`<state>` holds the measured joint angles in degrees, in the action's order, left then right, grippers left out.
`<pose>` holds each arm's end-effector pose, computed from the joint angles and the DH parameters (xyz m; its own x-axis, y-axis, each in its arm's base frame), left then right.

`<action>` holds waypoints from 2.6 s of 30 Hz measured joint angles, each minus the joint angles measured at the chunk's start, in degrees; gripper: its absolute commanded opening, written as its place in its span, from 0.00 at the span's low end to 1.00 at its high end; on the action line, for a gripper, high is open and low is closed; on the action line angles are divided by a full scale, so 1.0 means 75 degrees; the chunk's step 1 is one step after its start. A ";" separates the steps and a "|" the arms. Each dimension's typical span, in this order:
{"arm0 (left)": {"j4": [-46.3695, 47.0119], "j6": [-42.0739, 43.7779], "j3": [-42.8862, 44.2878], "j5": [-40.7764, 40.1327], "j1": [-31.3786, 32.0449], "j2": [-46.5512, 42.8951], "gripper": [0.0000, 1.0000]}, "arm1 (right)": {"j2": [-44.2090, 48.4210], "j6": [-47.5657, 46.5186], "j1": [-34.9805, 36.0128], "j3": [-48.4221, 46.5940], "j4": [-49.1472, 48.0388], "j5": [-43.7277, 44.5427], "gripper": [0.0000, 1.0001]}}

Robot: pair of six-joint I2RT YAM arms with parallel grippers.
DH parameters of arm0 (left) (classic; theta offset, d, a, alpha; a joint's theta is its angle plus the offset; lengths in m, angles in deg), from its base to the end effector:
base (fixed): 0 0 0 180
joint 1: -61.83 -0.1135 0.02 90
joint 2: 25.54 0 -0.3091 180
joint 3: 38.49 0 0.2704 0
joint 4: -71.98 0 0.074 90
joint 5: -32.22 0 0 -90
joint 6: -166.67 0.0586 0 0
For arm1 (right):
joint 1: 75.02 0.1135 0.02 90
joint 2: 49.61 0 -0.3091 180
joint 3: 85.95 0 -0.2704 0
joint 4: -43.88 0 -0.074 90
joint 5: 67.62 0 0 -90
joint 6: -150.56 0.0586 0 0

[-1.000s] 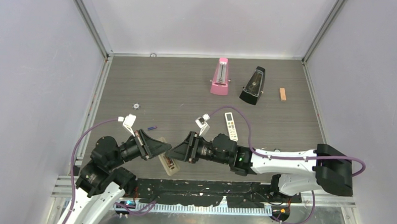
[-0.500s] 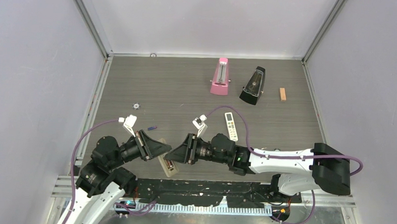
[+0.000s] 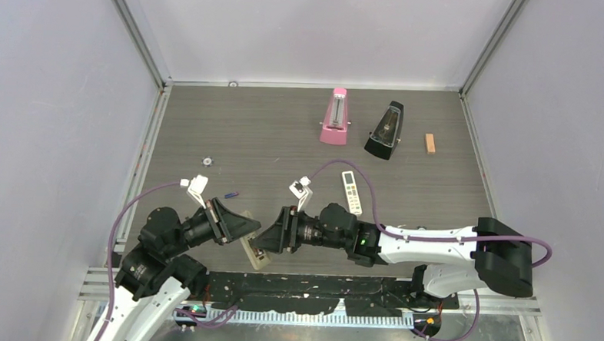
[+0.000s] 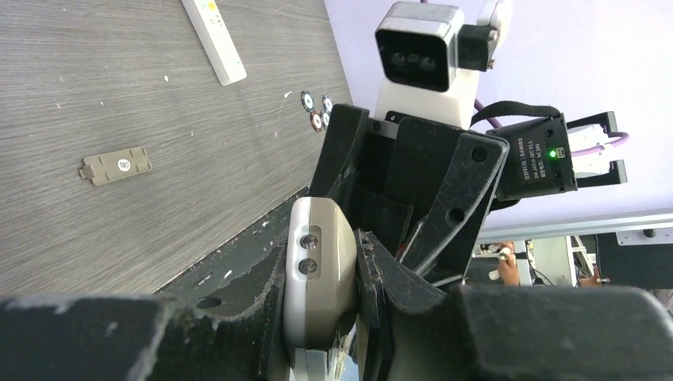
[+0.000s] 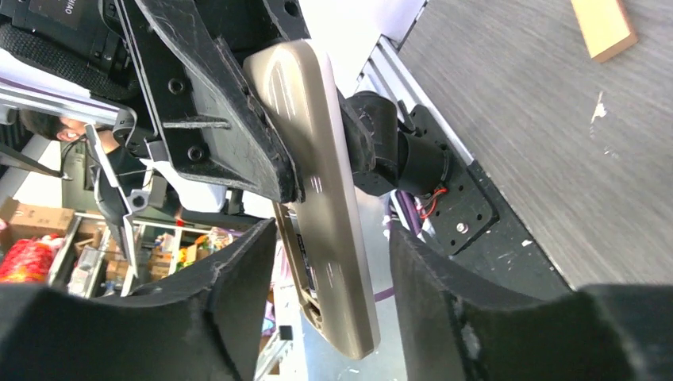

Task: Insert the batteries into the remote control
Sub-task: Load the battery into the remote control.

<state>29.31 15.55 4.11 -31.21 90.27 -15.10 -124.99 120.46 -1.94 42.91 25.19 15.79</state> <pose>0.0484 -0.0560 0.2904 -0.7891 -0.4633 -0.4034 0.2520 0.3547 -0.9003 0.0867 0.3082 0.2888 -0.8651 0.1092 -0.4896 -0.4690 0.1702 0.8667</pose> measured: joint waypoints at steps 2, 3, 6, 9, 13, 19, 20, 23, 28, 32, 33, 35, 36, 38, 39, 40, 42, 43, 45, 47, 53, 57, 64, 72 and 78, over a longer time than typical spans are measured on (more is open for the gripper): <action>0.0006 0.0017 0.0020 -0.0003 0.0000 0.0000 0.00 | 0.0000 -0.0032 0.0015 0.0000 0.0052 -0.0055 0.67; 0.0009 0.0041 0.0029 0.0000 0.0000 0.0000 0.00 | 0.0003 -0.0061 0.0029 0.0000 0.0047 -0.0070 0.68; 0.0000 0.0160 0.0041 0.0003 0.0000 0.0006 0.00 | 0.0055 -0.0175 0.0038 0.0000 0.0082 -0.0105 0.68; -0.0015 0.0326 0.0108 0.0003 0.0000 0.0023 0.00 | 0.0160 -0.0379 0.0041 -0.0003 0.0187 -0.0154 0.68; -0.0009 0.0565 0.0306 0.0041 0.0000 0.0087 0.00 | 0.0268 -0.0816 0.0041 -0.0012 0.0498 -0.0254 0.66; -0.0012 0.0842 0.0373 0.0184 0.0000 0.0195 0.00 | 0.0408 -0.1763 0.0172 -0.0414 0.1539 -0.0152 0.65; -0.0015 0.0877 0.0373 0.0210 0.0000 0.0233 0.00 | 0.0414 -0.1923 0.0219 -0.0560 0.1725 -0.0079 0.64; -0.0050 0.1005 0.0376 0.0236 0.0000 0.0321 0.00 | 0.0417 -0.2273 0.0321 -0.0909 0.2090 0.0085 0.63; -0.0157 0.1096 0.0393 0.0236 0.0000 0.0361 0.00 | 0.0414 -0.2637 0.0466 -0.1271 0.2687 0.0536 0.57; -0.0184 0.1177 0.0399 0.0236 0.0000 0.0373 0.00 | 0.0414 -0.2809 0.0560 -0.1408 0.3110 0.1005 0.52; -0.0184 0.1183 0.0399 0.0236 0.0000 0.0379 0.00 | 0.0411 -0.2853 0.0586 -0.1440 0.3209 0.1105 0.52; -0.0192 0.1204 0.0399 0.0236 0.0000 0.0382 0.00 | 0.0396 -0.2938 0.0629 -0.1510 0.3366 0.1247 0.56; -0.0204 0.1207 0.0399 0.0236 0.0000 0.0382 0.00 | 0.0385 -0.2984 0.0659 -0.1565 0.3465 0.1314 0.58; -0.0213 0.1209 0.0399 0.0239 0.0000 0.0388 0.00 | 0.0356 -0.3057 0.0720 -0.1684 0.3611 0.1443 0.60; -0.0216 0.1209 0.0399 0.0236 0.0000 0.0391 0.00 | 0.0338 -0.3101 0.0758 -0.1731 0.3640 0.1507 0.60; -0.0219 0.1209 0.0399 0.0236 0.0000 0.0393 0.00 | 0.0318 -0.3147 0.0796 -0.1763 0.3654 0.1571 0.60; -0.0227 0.1209 0.0399 0.0236 0.0000 0.0393 0.00 | 0.0280 -0.3197 0.0851 -0.1836 0.3730 0.1676 0.59; -0.0227 0.1209 0.0399 0.0236 0.0000 0.0393 0.00 | 0.0256 -0.3220 0.0874 -0.1883 0.3783 0.1728 0.58; -0.0230 0.1209 0.0399 0.0236 0.0000 0.0393 0.00 | 0.0201 -0.3270 0.0909 -0.1964 0.3896 0.1818 0.55; -0.0230 0.1209 0.0399 0.0239 0.0000 0.0393 0.00 | 0.0140 -0.3334 0.0933 -0.2046 0.4016 0.1906 0.54; -0.0256 0.1215 0.0399 0.0236 0.0000 0.0393 0.00 | -0.0032 -0.3442 0.1032 -0.2267 0.4261 0.2107 0.46; -0.0283 0.1218 0.0399 0.0236 0.0000 0.0393 0.00 | -0.0058 -0.3480 0.1093 -0.2375 0.4392 0.2212 0.37; -0.0300 0.1250 0.0399 0.0242 0.0000 0.0405 0.00 | -0.0058 -0.3500 0.1113 -0.2407 0.4473 0.2302 0.30; -0.0289 0.1343 0.0399 0.0303 0.0000 0.0463 0.00 | -0.0052 -0.3494 0.1116 -0.2407 0.4508 0.2334 0.50; -0.0291 0.1411 0.0408 0.0358 0.0000 0.0463 0.00 | 0.0201 -0.3351 0.1128 -0.2273 0.4514 0.2410 0.73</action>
<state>27.12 26.13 7.17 -28.52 90.27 -11.63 -123.48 95.33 6.52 25.86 59.05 33.86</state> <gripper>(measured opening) 0.290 0.657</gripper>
